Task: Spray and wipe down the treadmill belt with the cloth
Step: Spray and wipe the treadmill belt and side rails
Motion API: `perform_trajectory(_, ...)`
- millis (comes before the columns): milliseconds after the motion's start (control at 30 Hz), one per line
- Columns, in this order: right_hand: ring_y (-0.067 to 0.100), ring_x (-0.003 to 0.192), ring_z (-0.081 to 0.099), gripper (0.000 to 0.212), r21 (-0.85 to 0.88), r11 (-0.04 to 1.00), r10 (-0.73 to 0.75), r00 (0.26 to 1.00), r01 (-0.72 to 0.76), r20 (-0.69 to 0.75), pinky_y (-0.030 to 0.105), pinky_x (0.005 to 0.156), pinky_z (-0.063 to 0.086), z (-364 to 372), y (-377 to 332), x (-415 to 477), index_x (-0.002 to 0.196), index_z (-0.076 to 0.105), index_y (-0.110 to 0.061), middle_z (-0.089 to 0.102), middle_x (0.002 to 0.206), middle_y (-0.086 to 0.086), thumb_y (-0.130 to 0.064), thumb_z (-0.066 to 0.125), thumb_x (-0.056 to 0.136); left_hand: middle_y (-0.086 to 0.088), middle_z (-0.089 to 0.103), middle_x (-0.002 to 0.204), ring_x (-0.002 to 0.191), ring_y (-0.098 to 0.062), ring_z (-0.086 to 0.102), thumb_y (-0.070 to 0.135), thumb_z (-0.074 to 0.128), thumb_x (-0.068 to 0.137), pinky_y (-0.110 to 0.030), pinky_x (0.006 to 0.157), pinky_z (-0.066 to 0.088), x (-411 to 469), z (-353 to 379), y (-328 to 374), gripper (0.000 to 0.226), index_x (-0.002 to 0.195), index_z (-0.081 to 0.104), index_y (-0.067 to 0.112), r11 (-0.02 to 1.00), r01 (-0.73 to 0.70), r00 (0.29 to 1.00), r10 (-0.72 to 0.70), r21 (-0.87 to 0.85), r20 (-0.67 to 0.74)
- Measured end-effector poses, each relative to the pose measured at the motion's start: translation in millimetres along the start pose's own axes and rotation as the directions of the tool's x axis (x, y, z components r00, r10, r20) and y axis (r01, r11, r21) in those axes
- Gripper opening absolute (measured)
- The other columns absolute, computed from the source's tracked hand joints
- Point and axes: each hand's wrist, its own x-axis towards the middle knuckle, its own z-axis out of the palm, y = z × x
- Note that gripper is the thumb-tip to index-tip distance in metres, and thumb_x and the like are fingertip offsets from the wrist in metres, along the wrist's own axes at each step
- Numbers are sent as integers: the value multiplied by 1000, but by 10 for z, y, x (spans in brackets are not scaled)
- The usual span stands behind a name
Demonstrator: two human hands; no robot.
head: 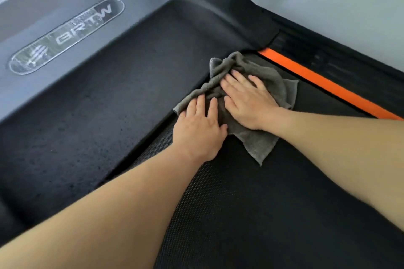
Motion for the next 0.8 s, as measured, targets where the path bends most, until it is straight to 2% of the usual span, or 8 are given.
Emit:
perform_trajectory(234, 12, 152, 8, 65, 54, 926, 376, 926, -374, -30, 41, 122, 11, -40, 662, -219, 160, 8, -23, 8, 167, -6, -53, 18, 103, -13, -1, 165, 152, -30, -2, 47, 33, 103, -50, 121, 14, 37, -178, 153, 66, 158, 6, 22, 995, -99, 990, 98, 8, 104)
perform_trajectory(367, 18, 153, 1, 64, 113, 811, 581, 813, -574, -35, 47, 122, 5, 55, 227, -392, 159, 6, -19, 3, 168, -3, -48, 18, 103, -16, 32, 154, 144, -31, 28, 36, 30, 97, -45, 113, 32, 27, -195, 242, 55, 146, 37, 11, 967, -248, 962, 239, -59, -129)
perform_trajectory(434, 20, 153, -5, 65, 25, 889, 458, 889, -457, -14, 49, 121, 1, 144, -238, -561, 159, 4, -20, 0, 168, -2, -46, 22, 102, -16, 44, 147, 138, -31, 38, 33, 27, 95, -44, 110, 39, 44, -244, 274, 55, 138, 47, 7, 932, -312, 930, 259, -187, -259)
perform_trajectory(501, 22, 152, 3, 66, 1, 979, 203, 979, -203, -26, 49, 121, 3, 242, -736, -835, 158, 21, -18, 23, 164, 3, -45, 28, 99, -9, 35, 155, 144, -24, 28, 27, 33, 99, -39, 116, 31, -25, -233, 260, 50, 145, 41, 9, 935, -238, 960, 186, -263, -208)
perform_trajectory(567, 23, 148, 16, 66, 6, 1000, -14, 1000, 14, -11, 47, 121, 12, 303, -937, -1054, 151, 41, -16, 46, 152, 4, -48, 28, 95, -6, 29, 159, 146, -23, 25, 26, 36, 100, -40, 116, 32, -190, -121, 197, 52, 150, 36, 13, 950, -84, 988, 40, -301, -150)
perform_trajectory(634, 22, 150, 21, 65, 23, 992, -125, 992, 125, 34, 49, 121, 21, 285, -688, -1137, 150, 42, -21, 42, 155, -1, -52, 27, 95, -15, 31, 158, 145, -31, 29, 30, 30, 97, -44, 114, 36, -422, 71, 157, 57, 150, 37, 11, 975, -55, 985, 17, -217, -172)
perform_trajectory(734, 15, 152, 14, 68, -3, 988, 152, 988, -152, -7, 47, 121, 19, 215, 162, -1473, 157, 20, -33, 15, 165, -11, -59, 15, 95, -17, 17, 163, 151, -32, 15, 29, 37, 96, -47, 120, 26, -595, 214, 400, 62, 155, 26, 15, 982, -145, 983, 129, -121, -128)
perform_trajectory(801, 14, 153, 9, 75, -30, 900, 435, 900, -435, 1, 44, 122, 14, 184, 735, -1747, 159, 12, -33, 8, 166, -11, -63, 4, 91, -11, 4, 166, 153, -28, 3, 25, 41, 98, -45, 123, 14, -590, 166, 666, 65, 158, 16, 20, 980, -170, 984, 164, -100, -73)
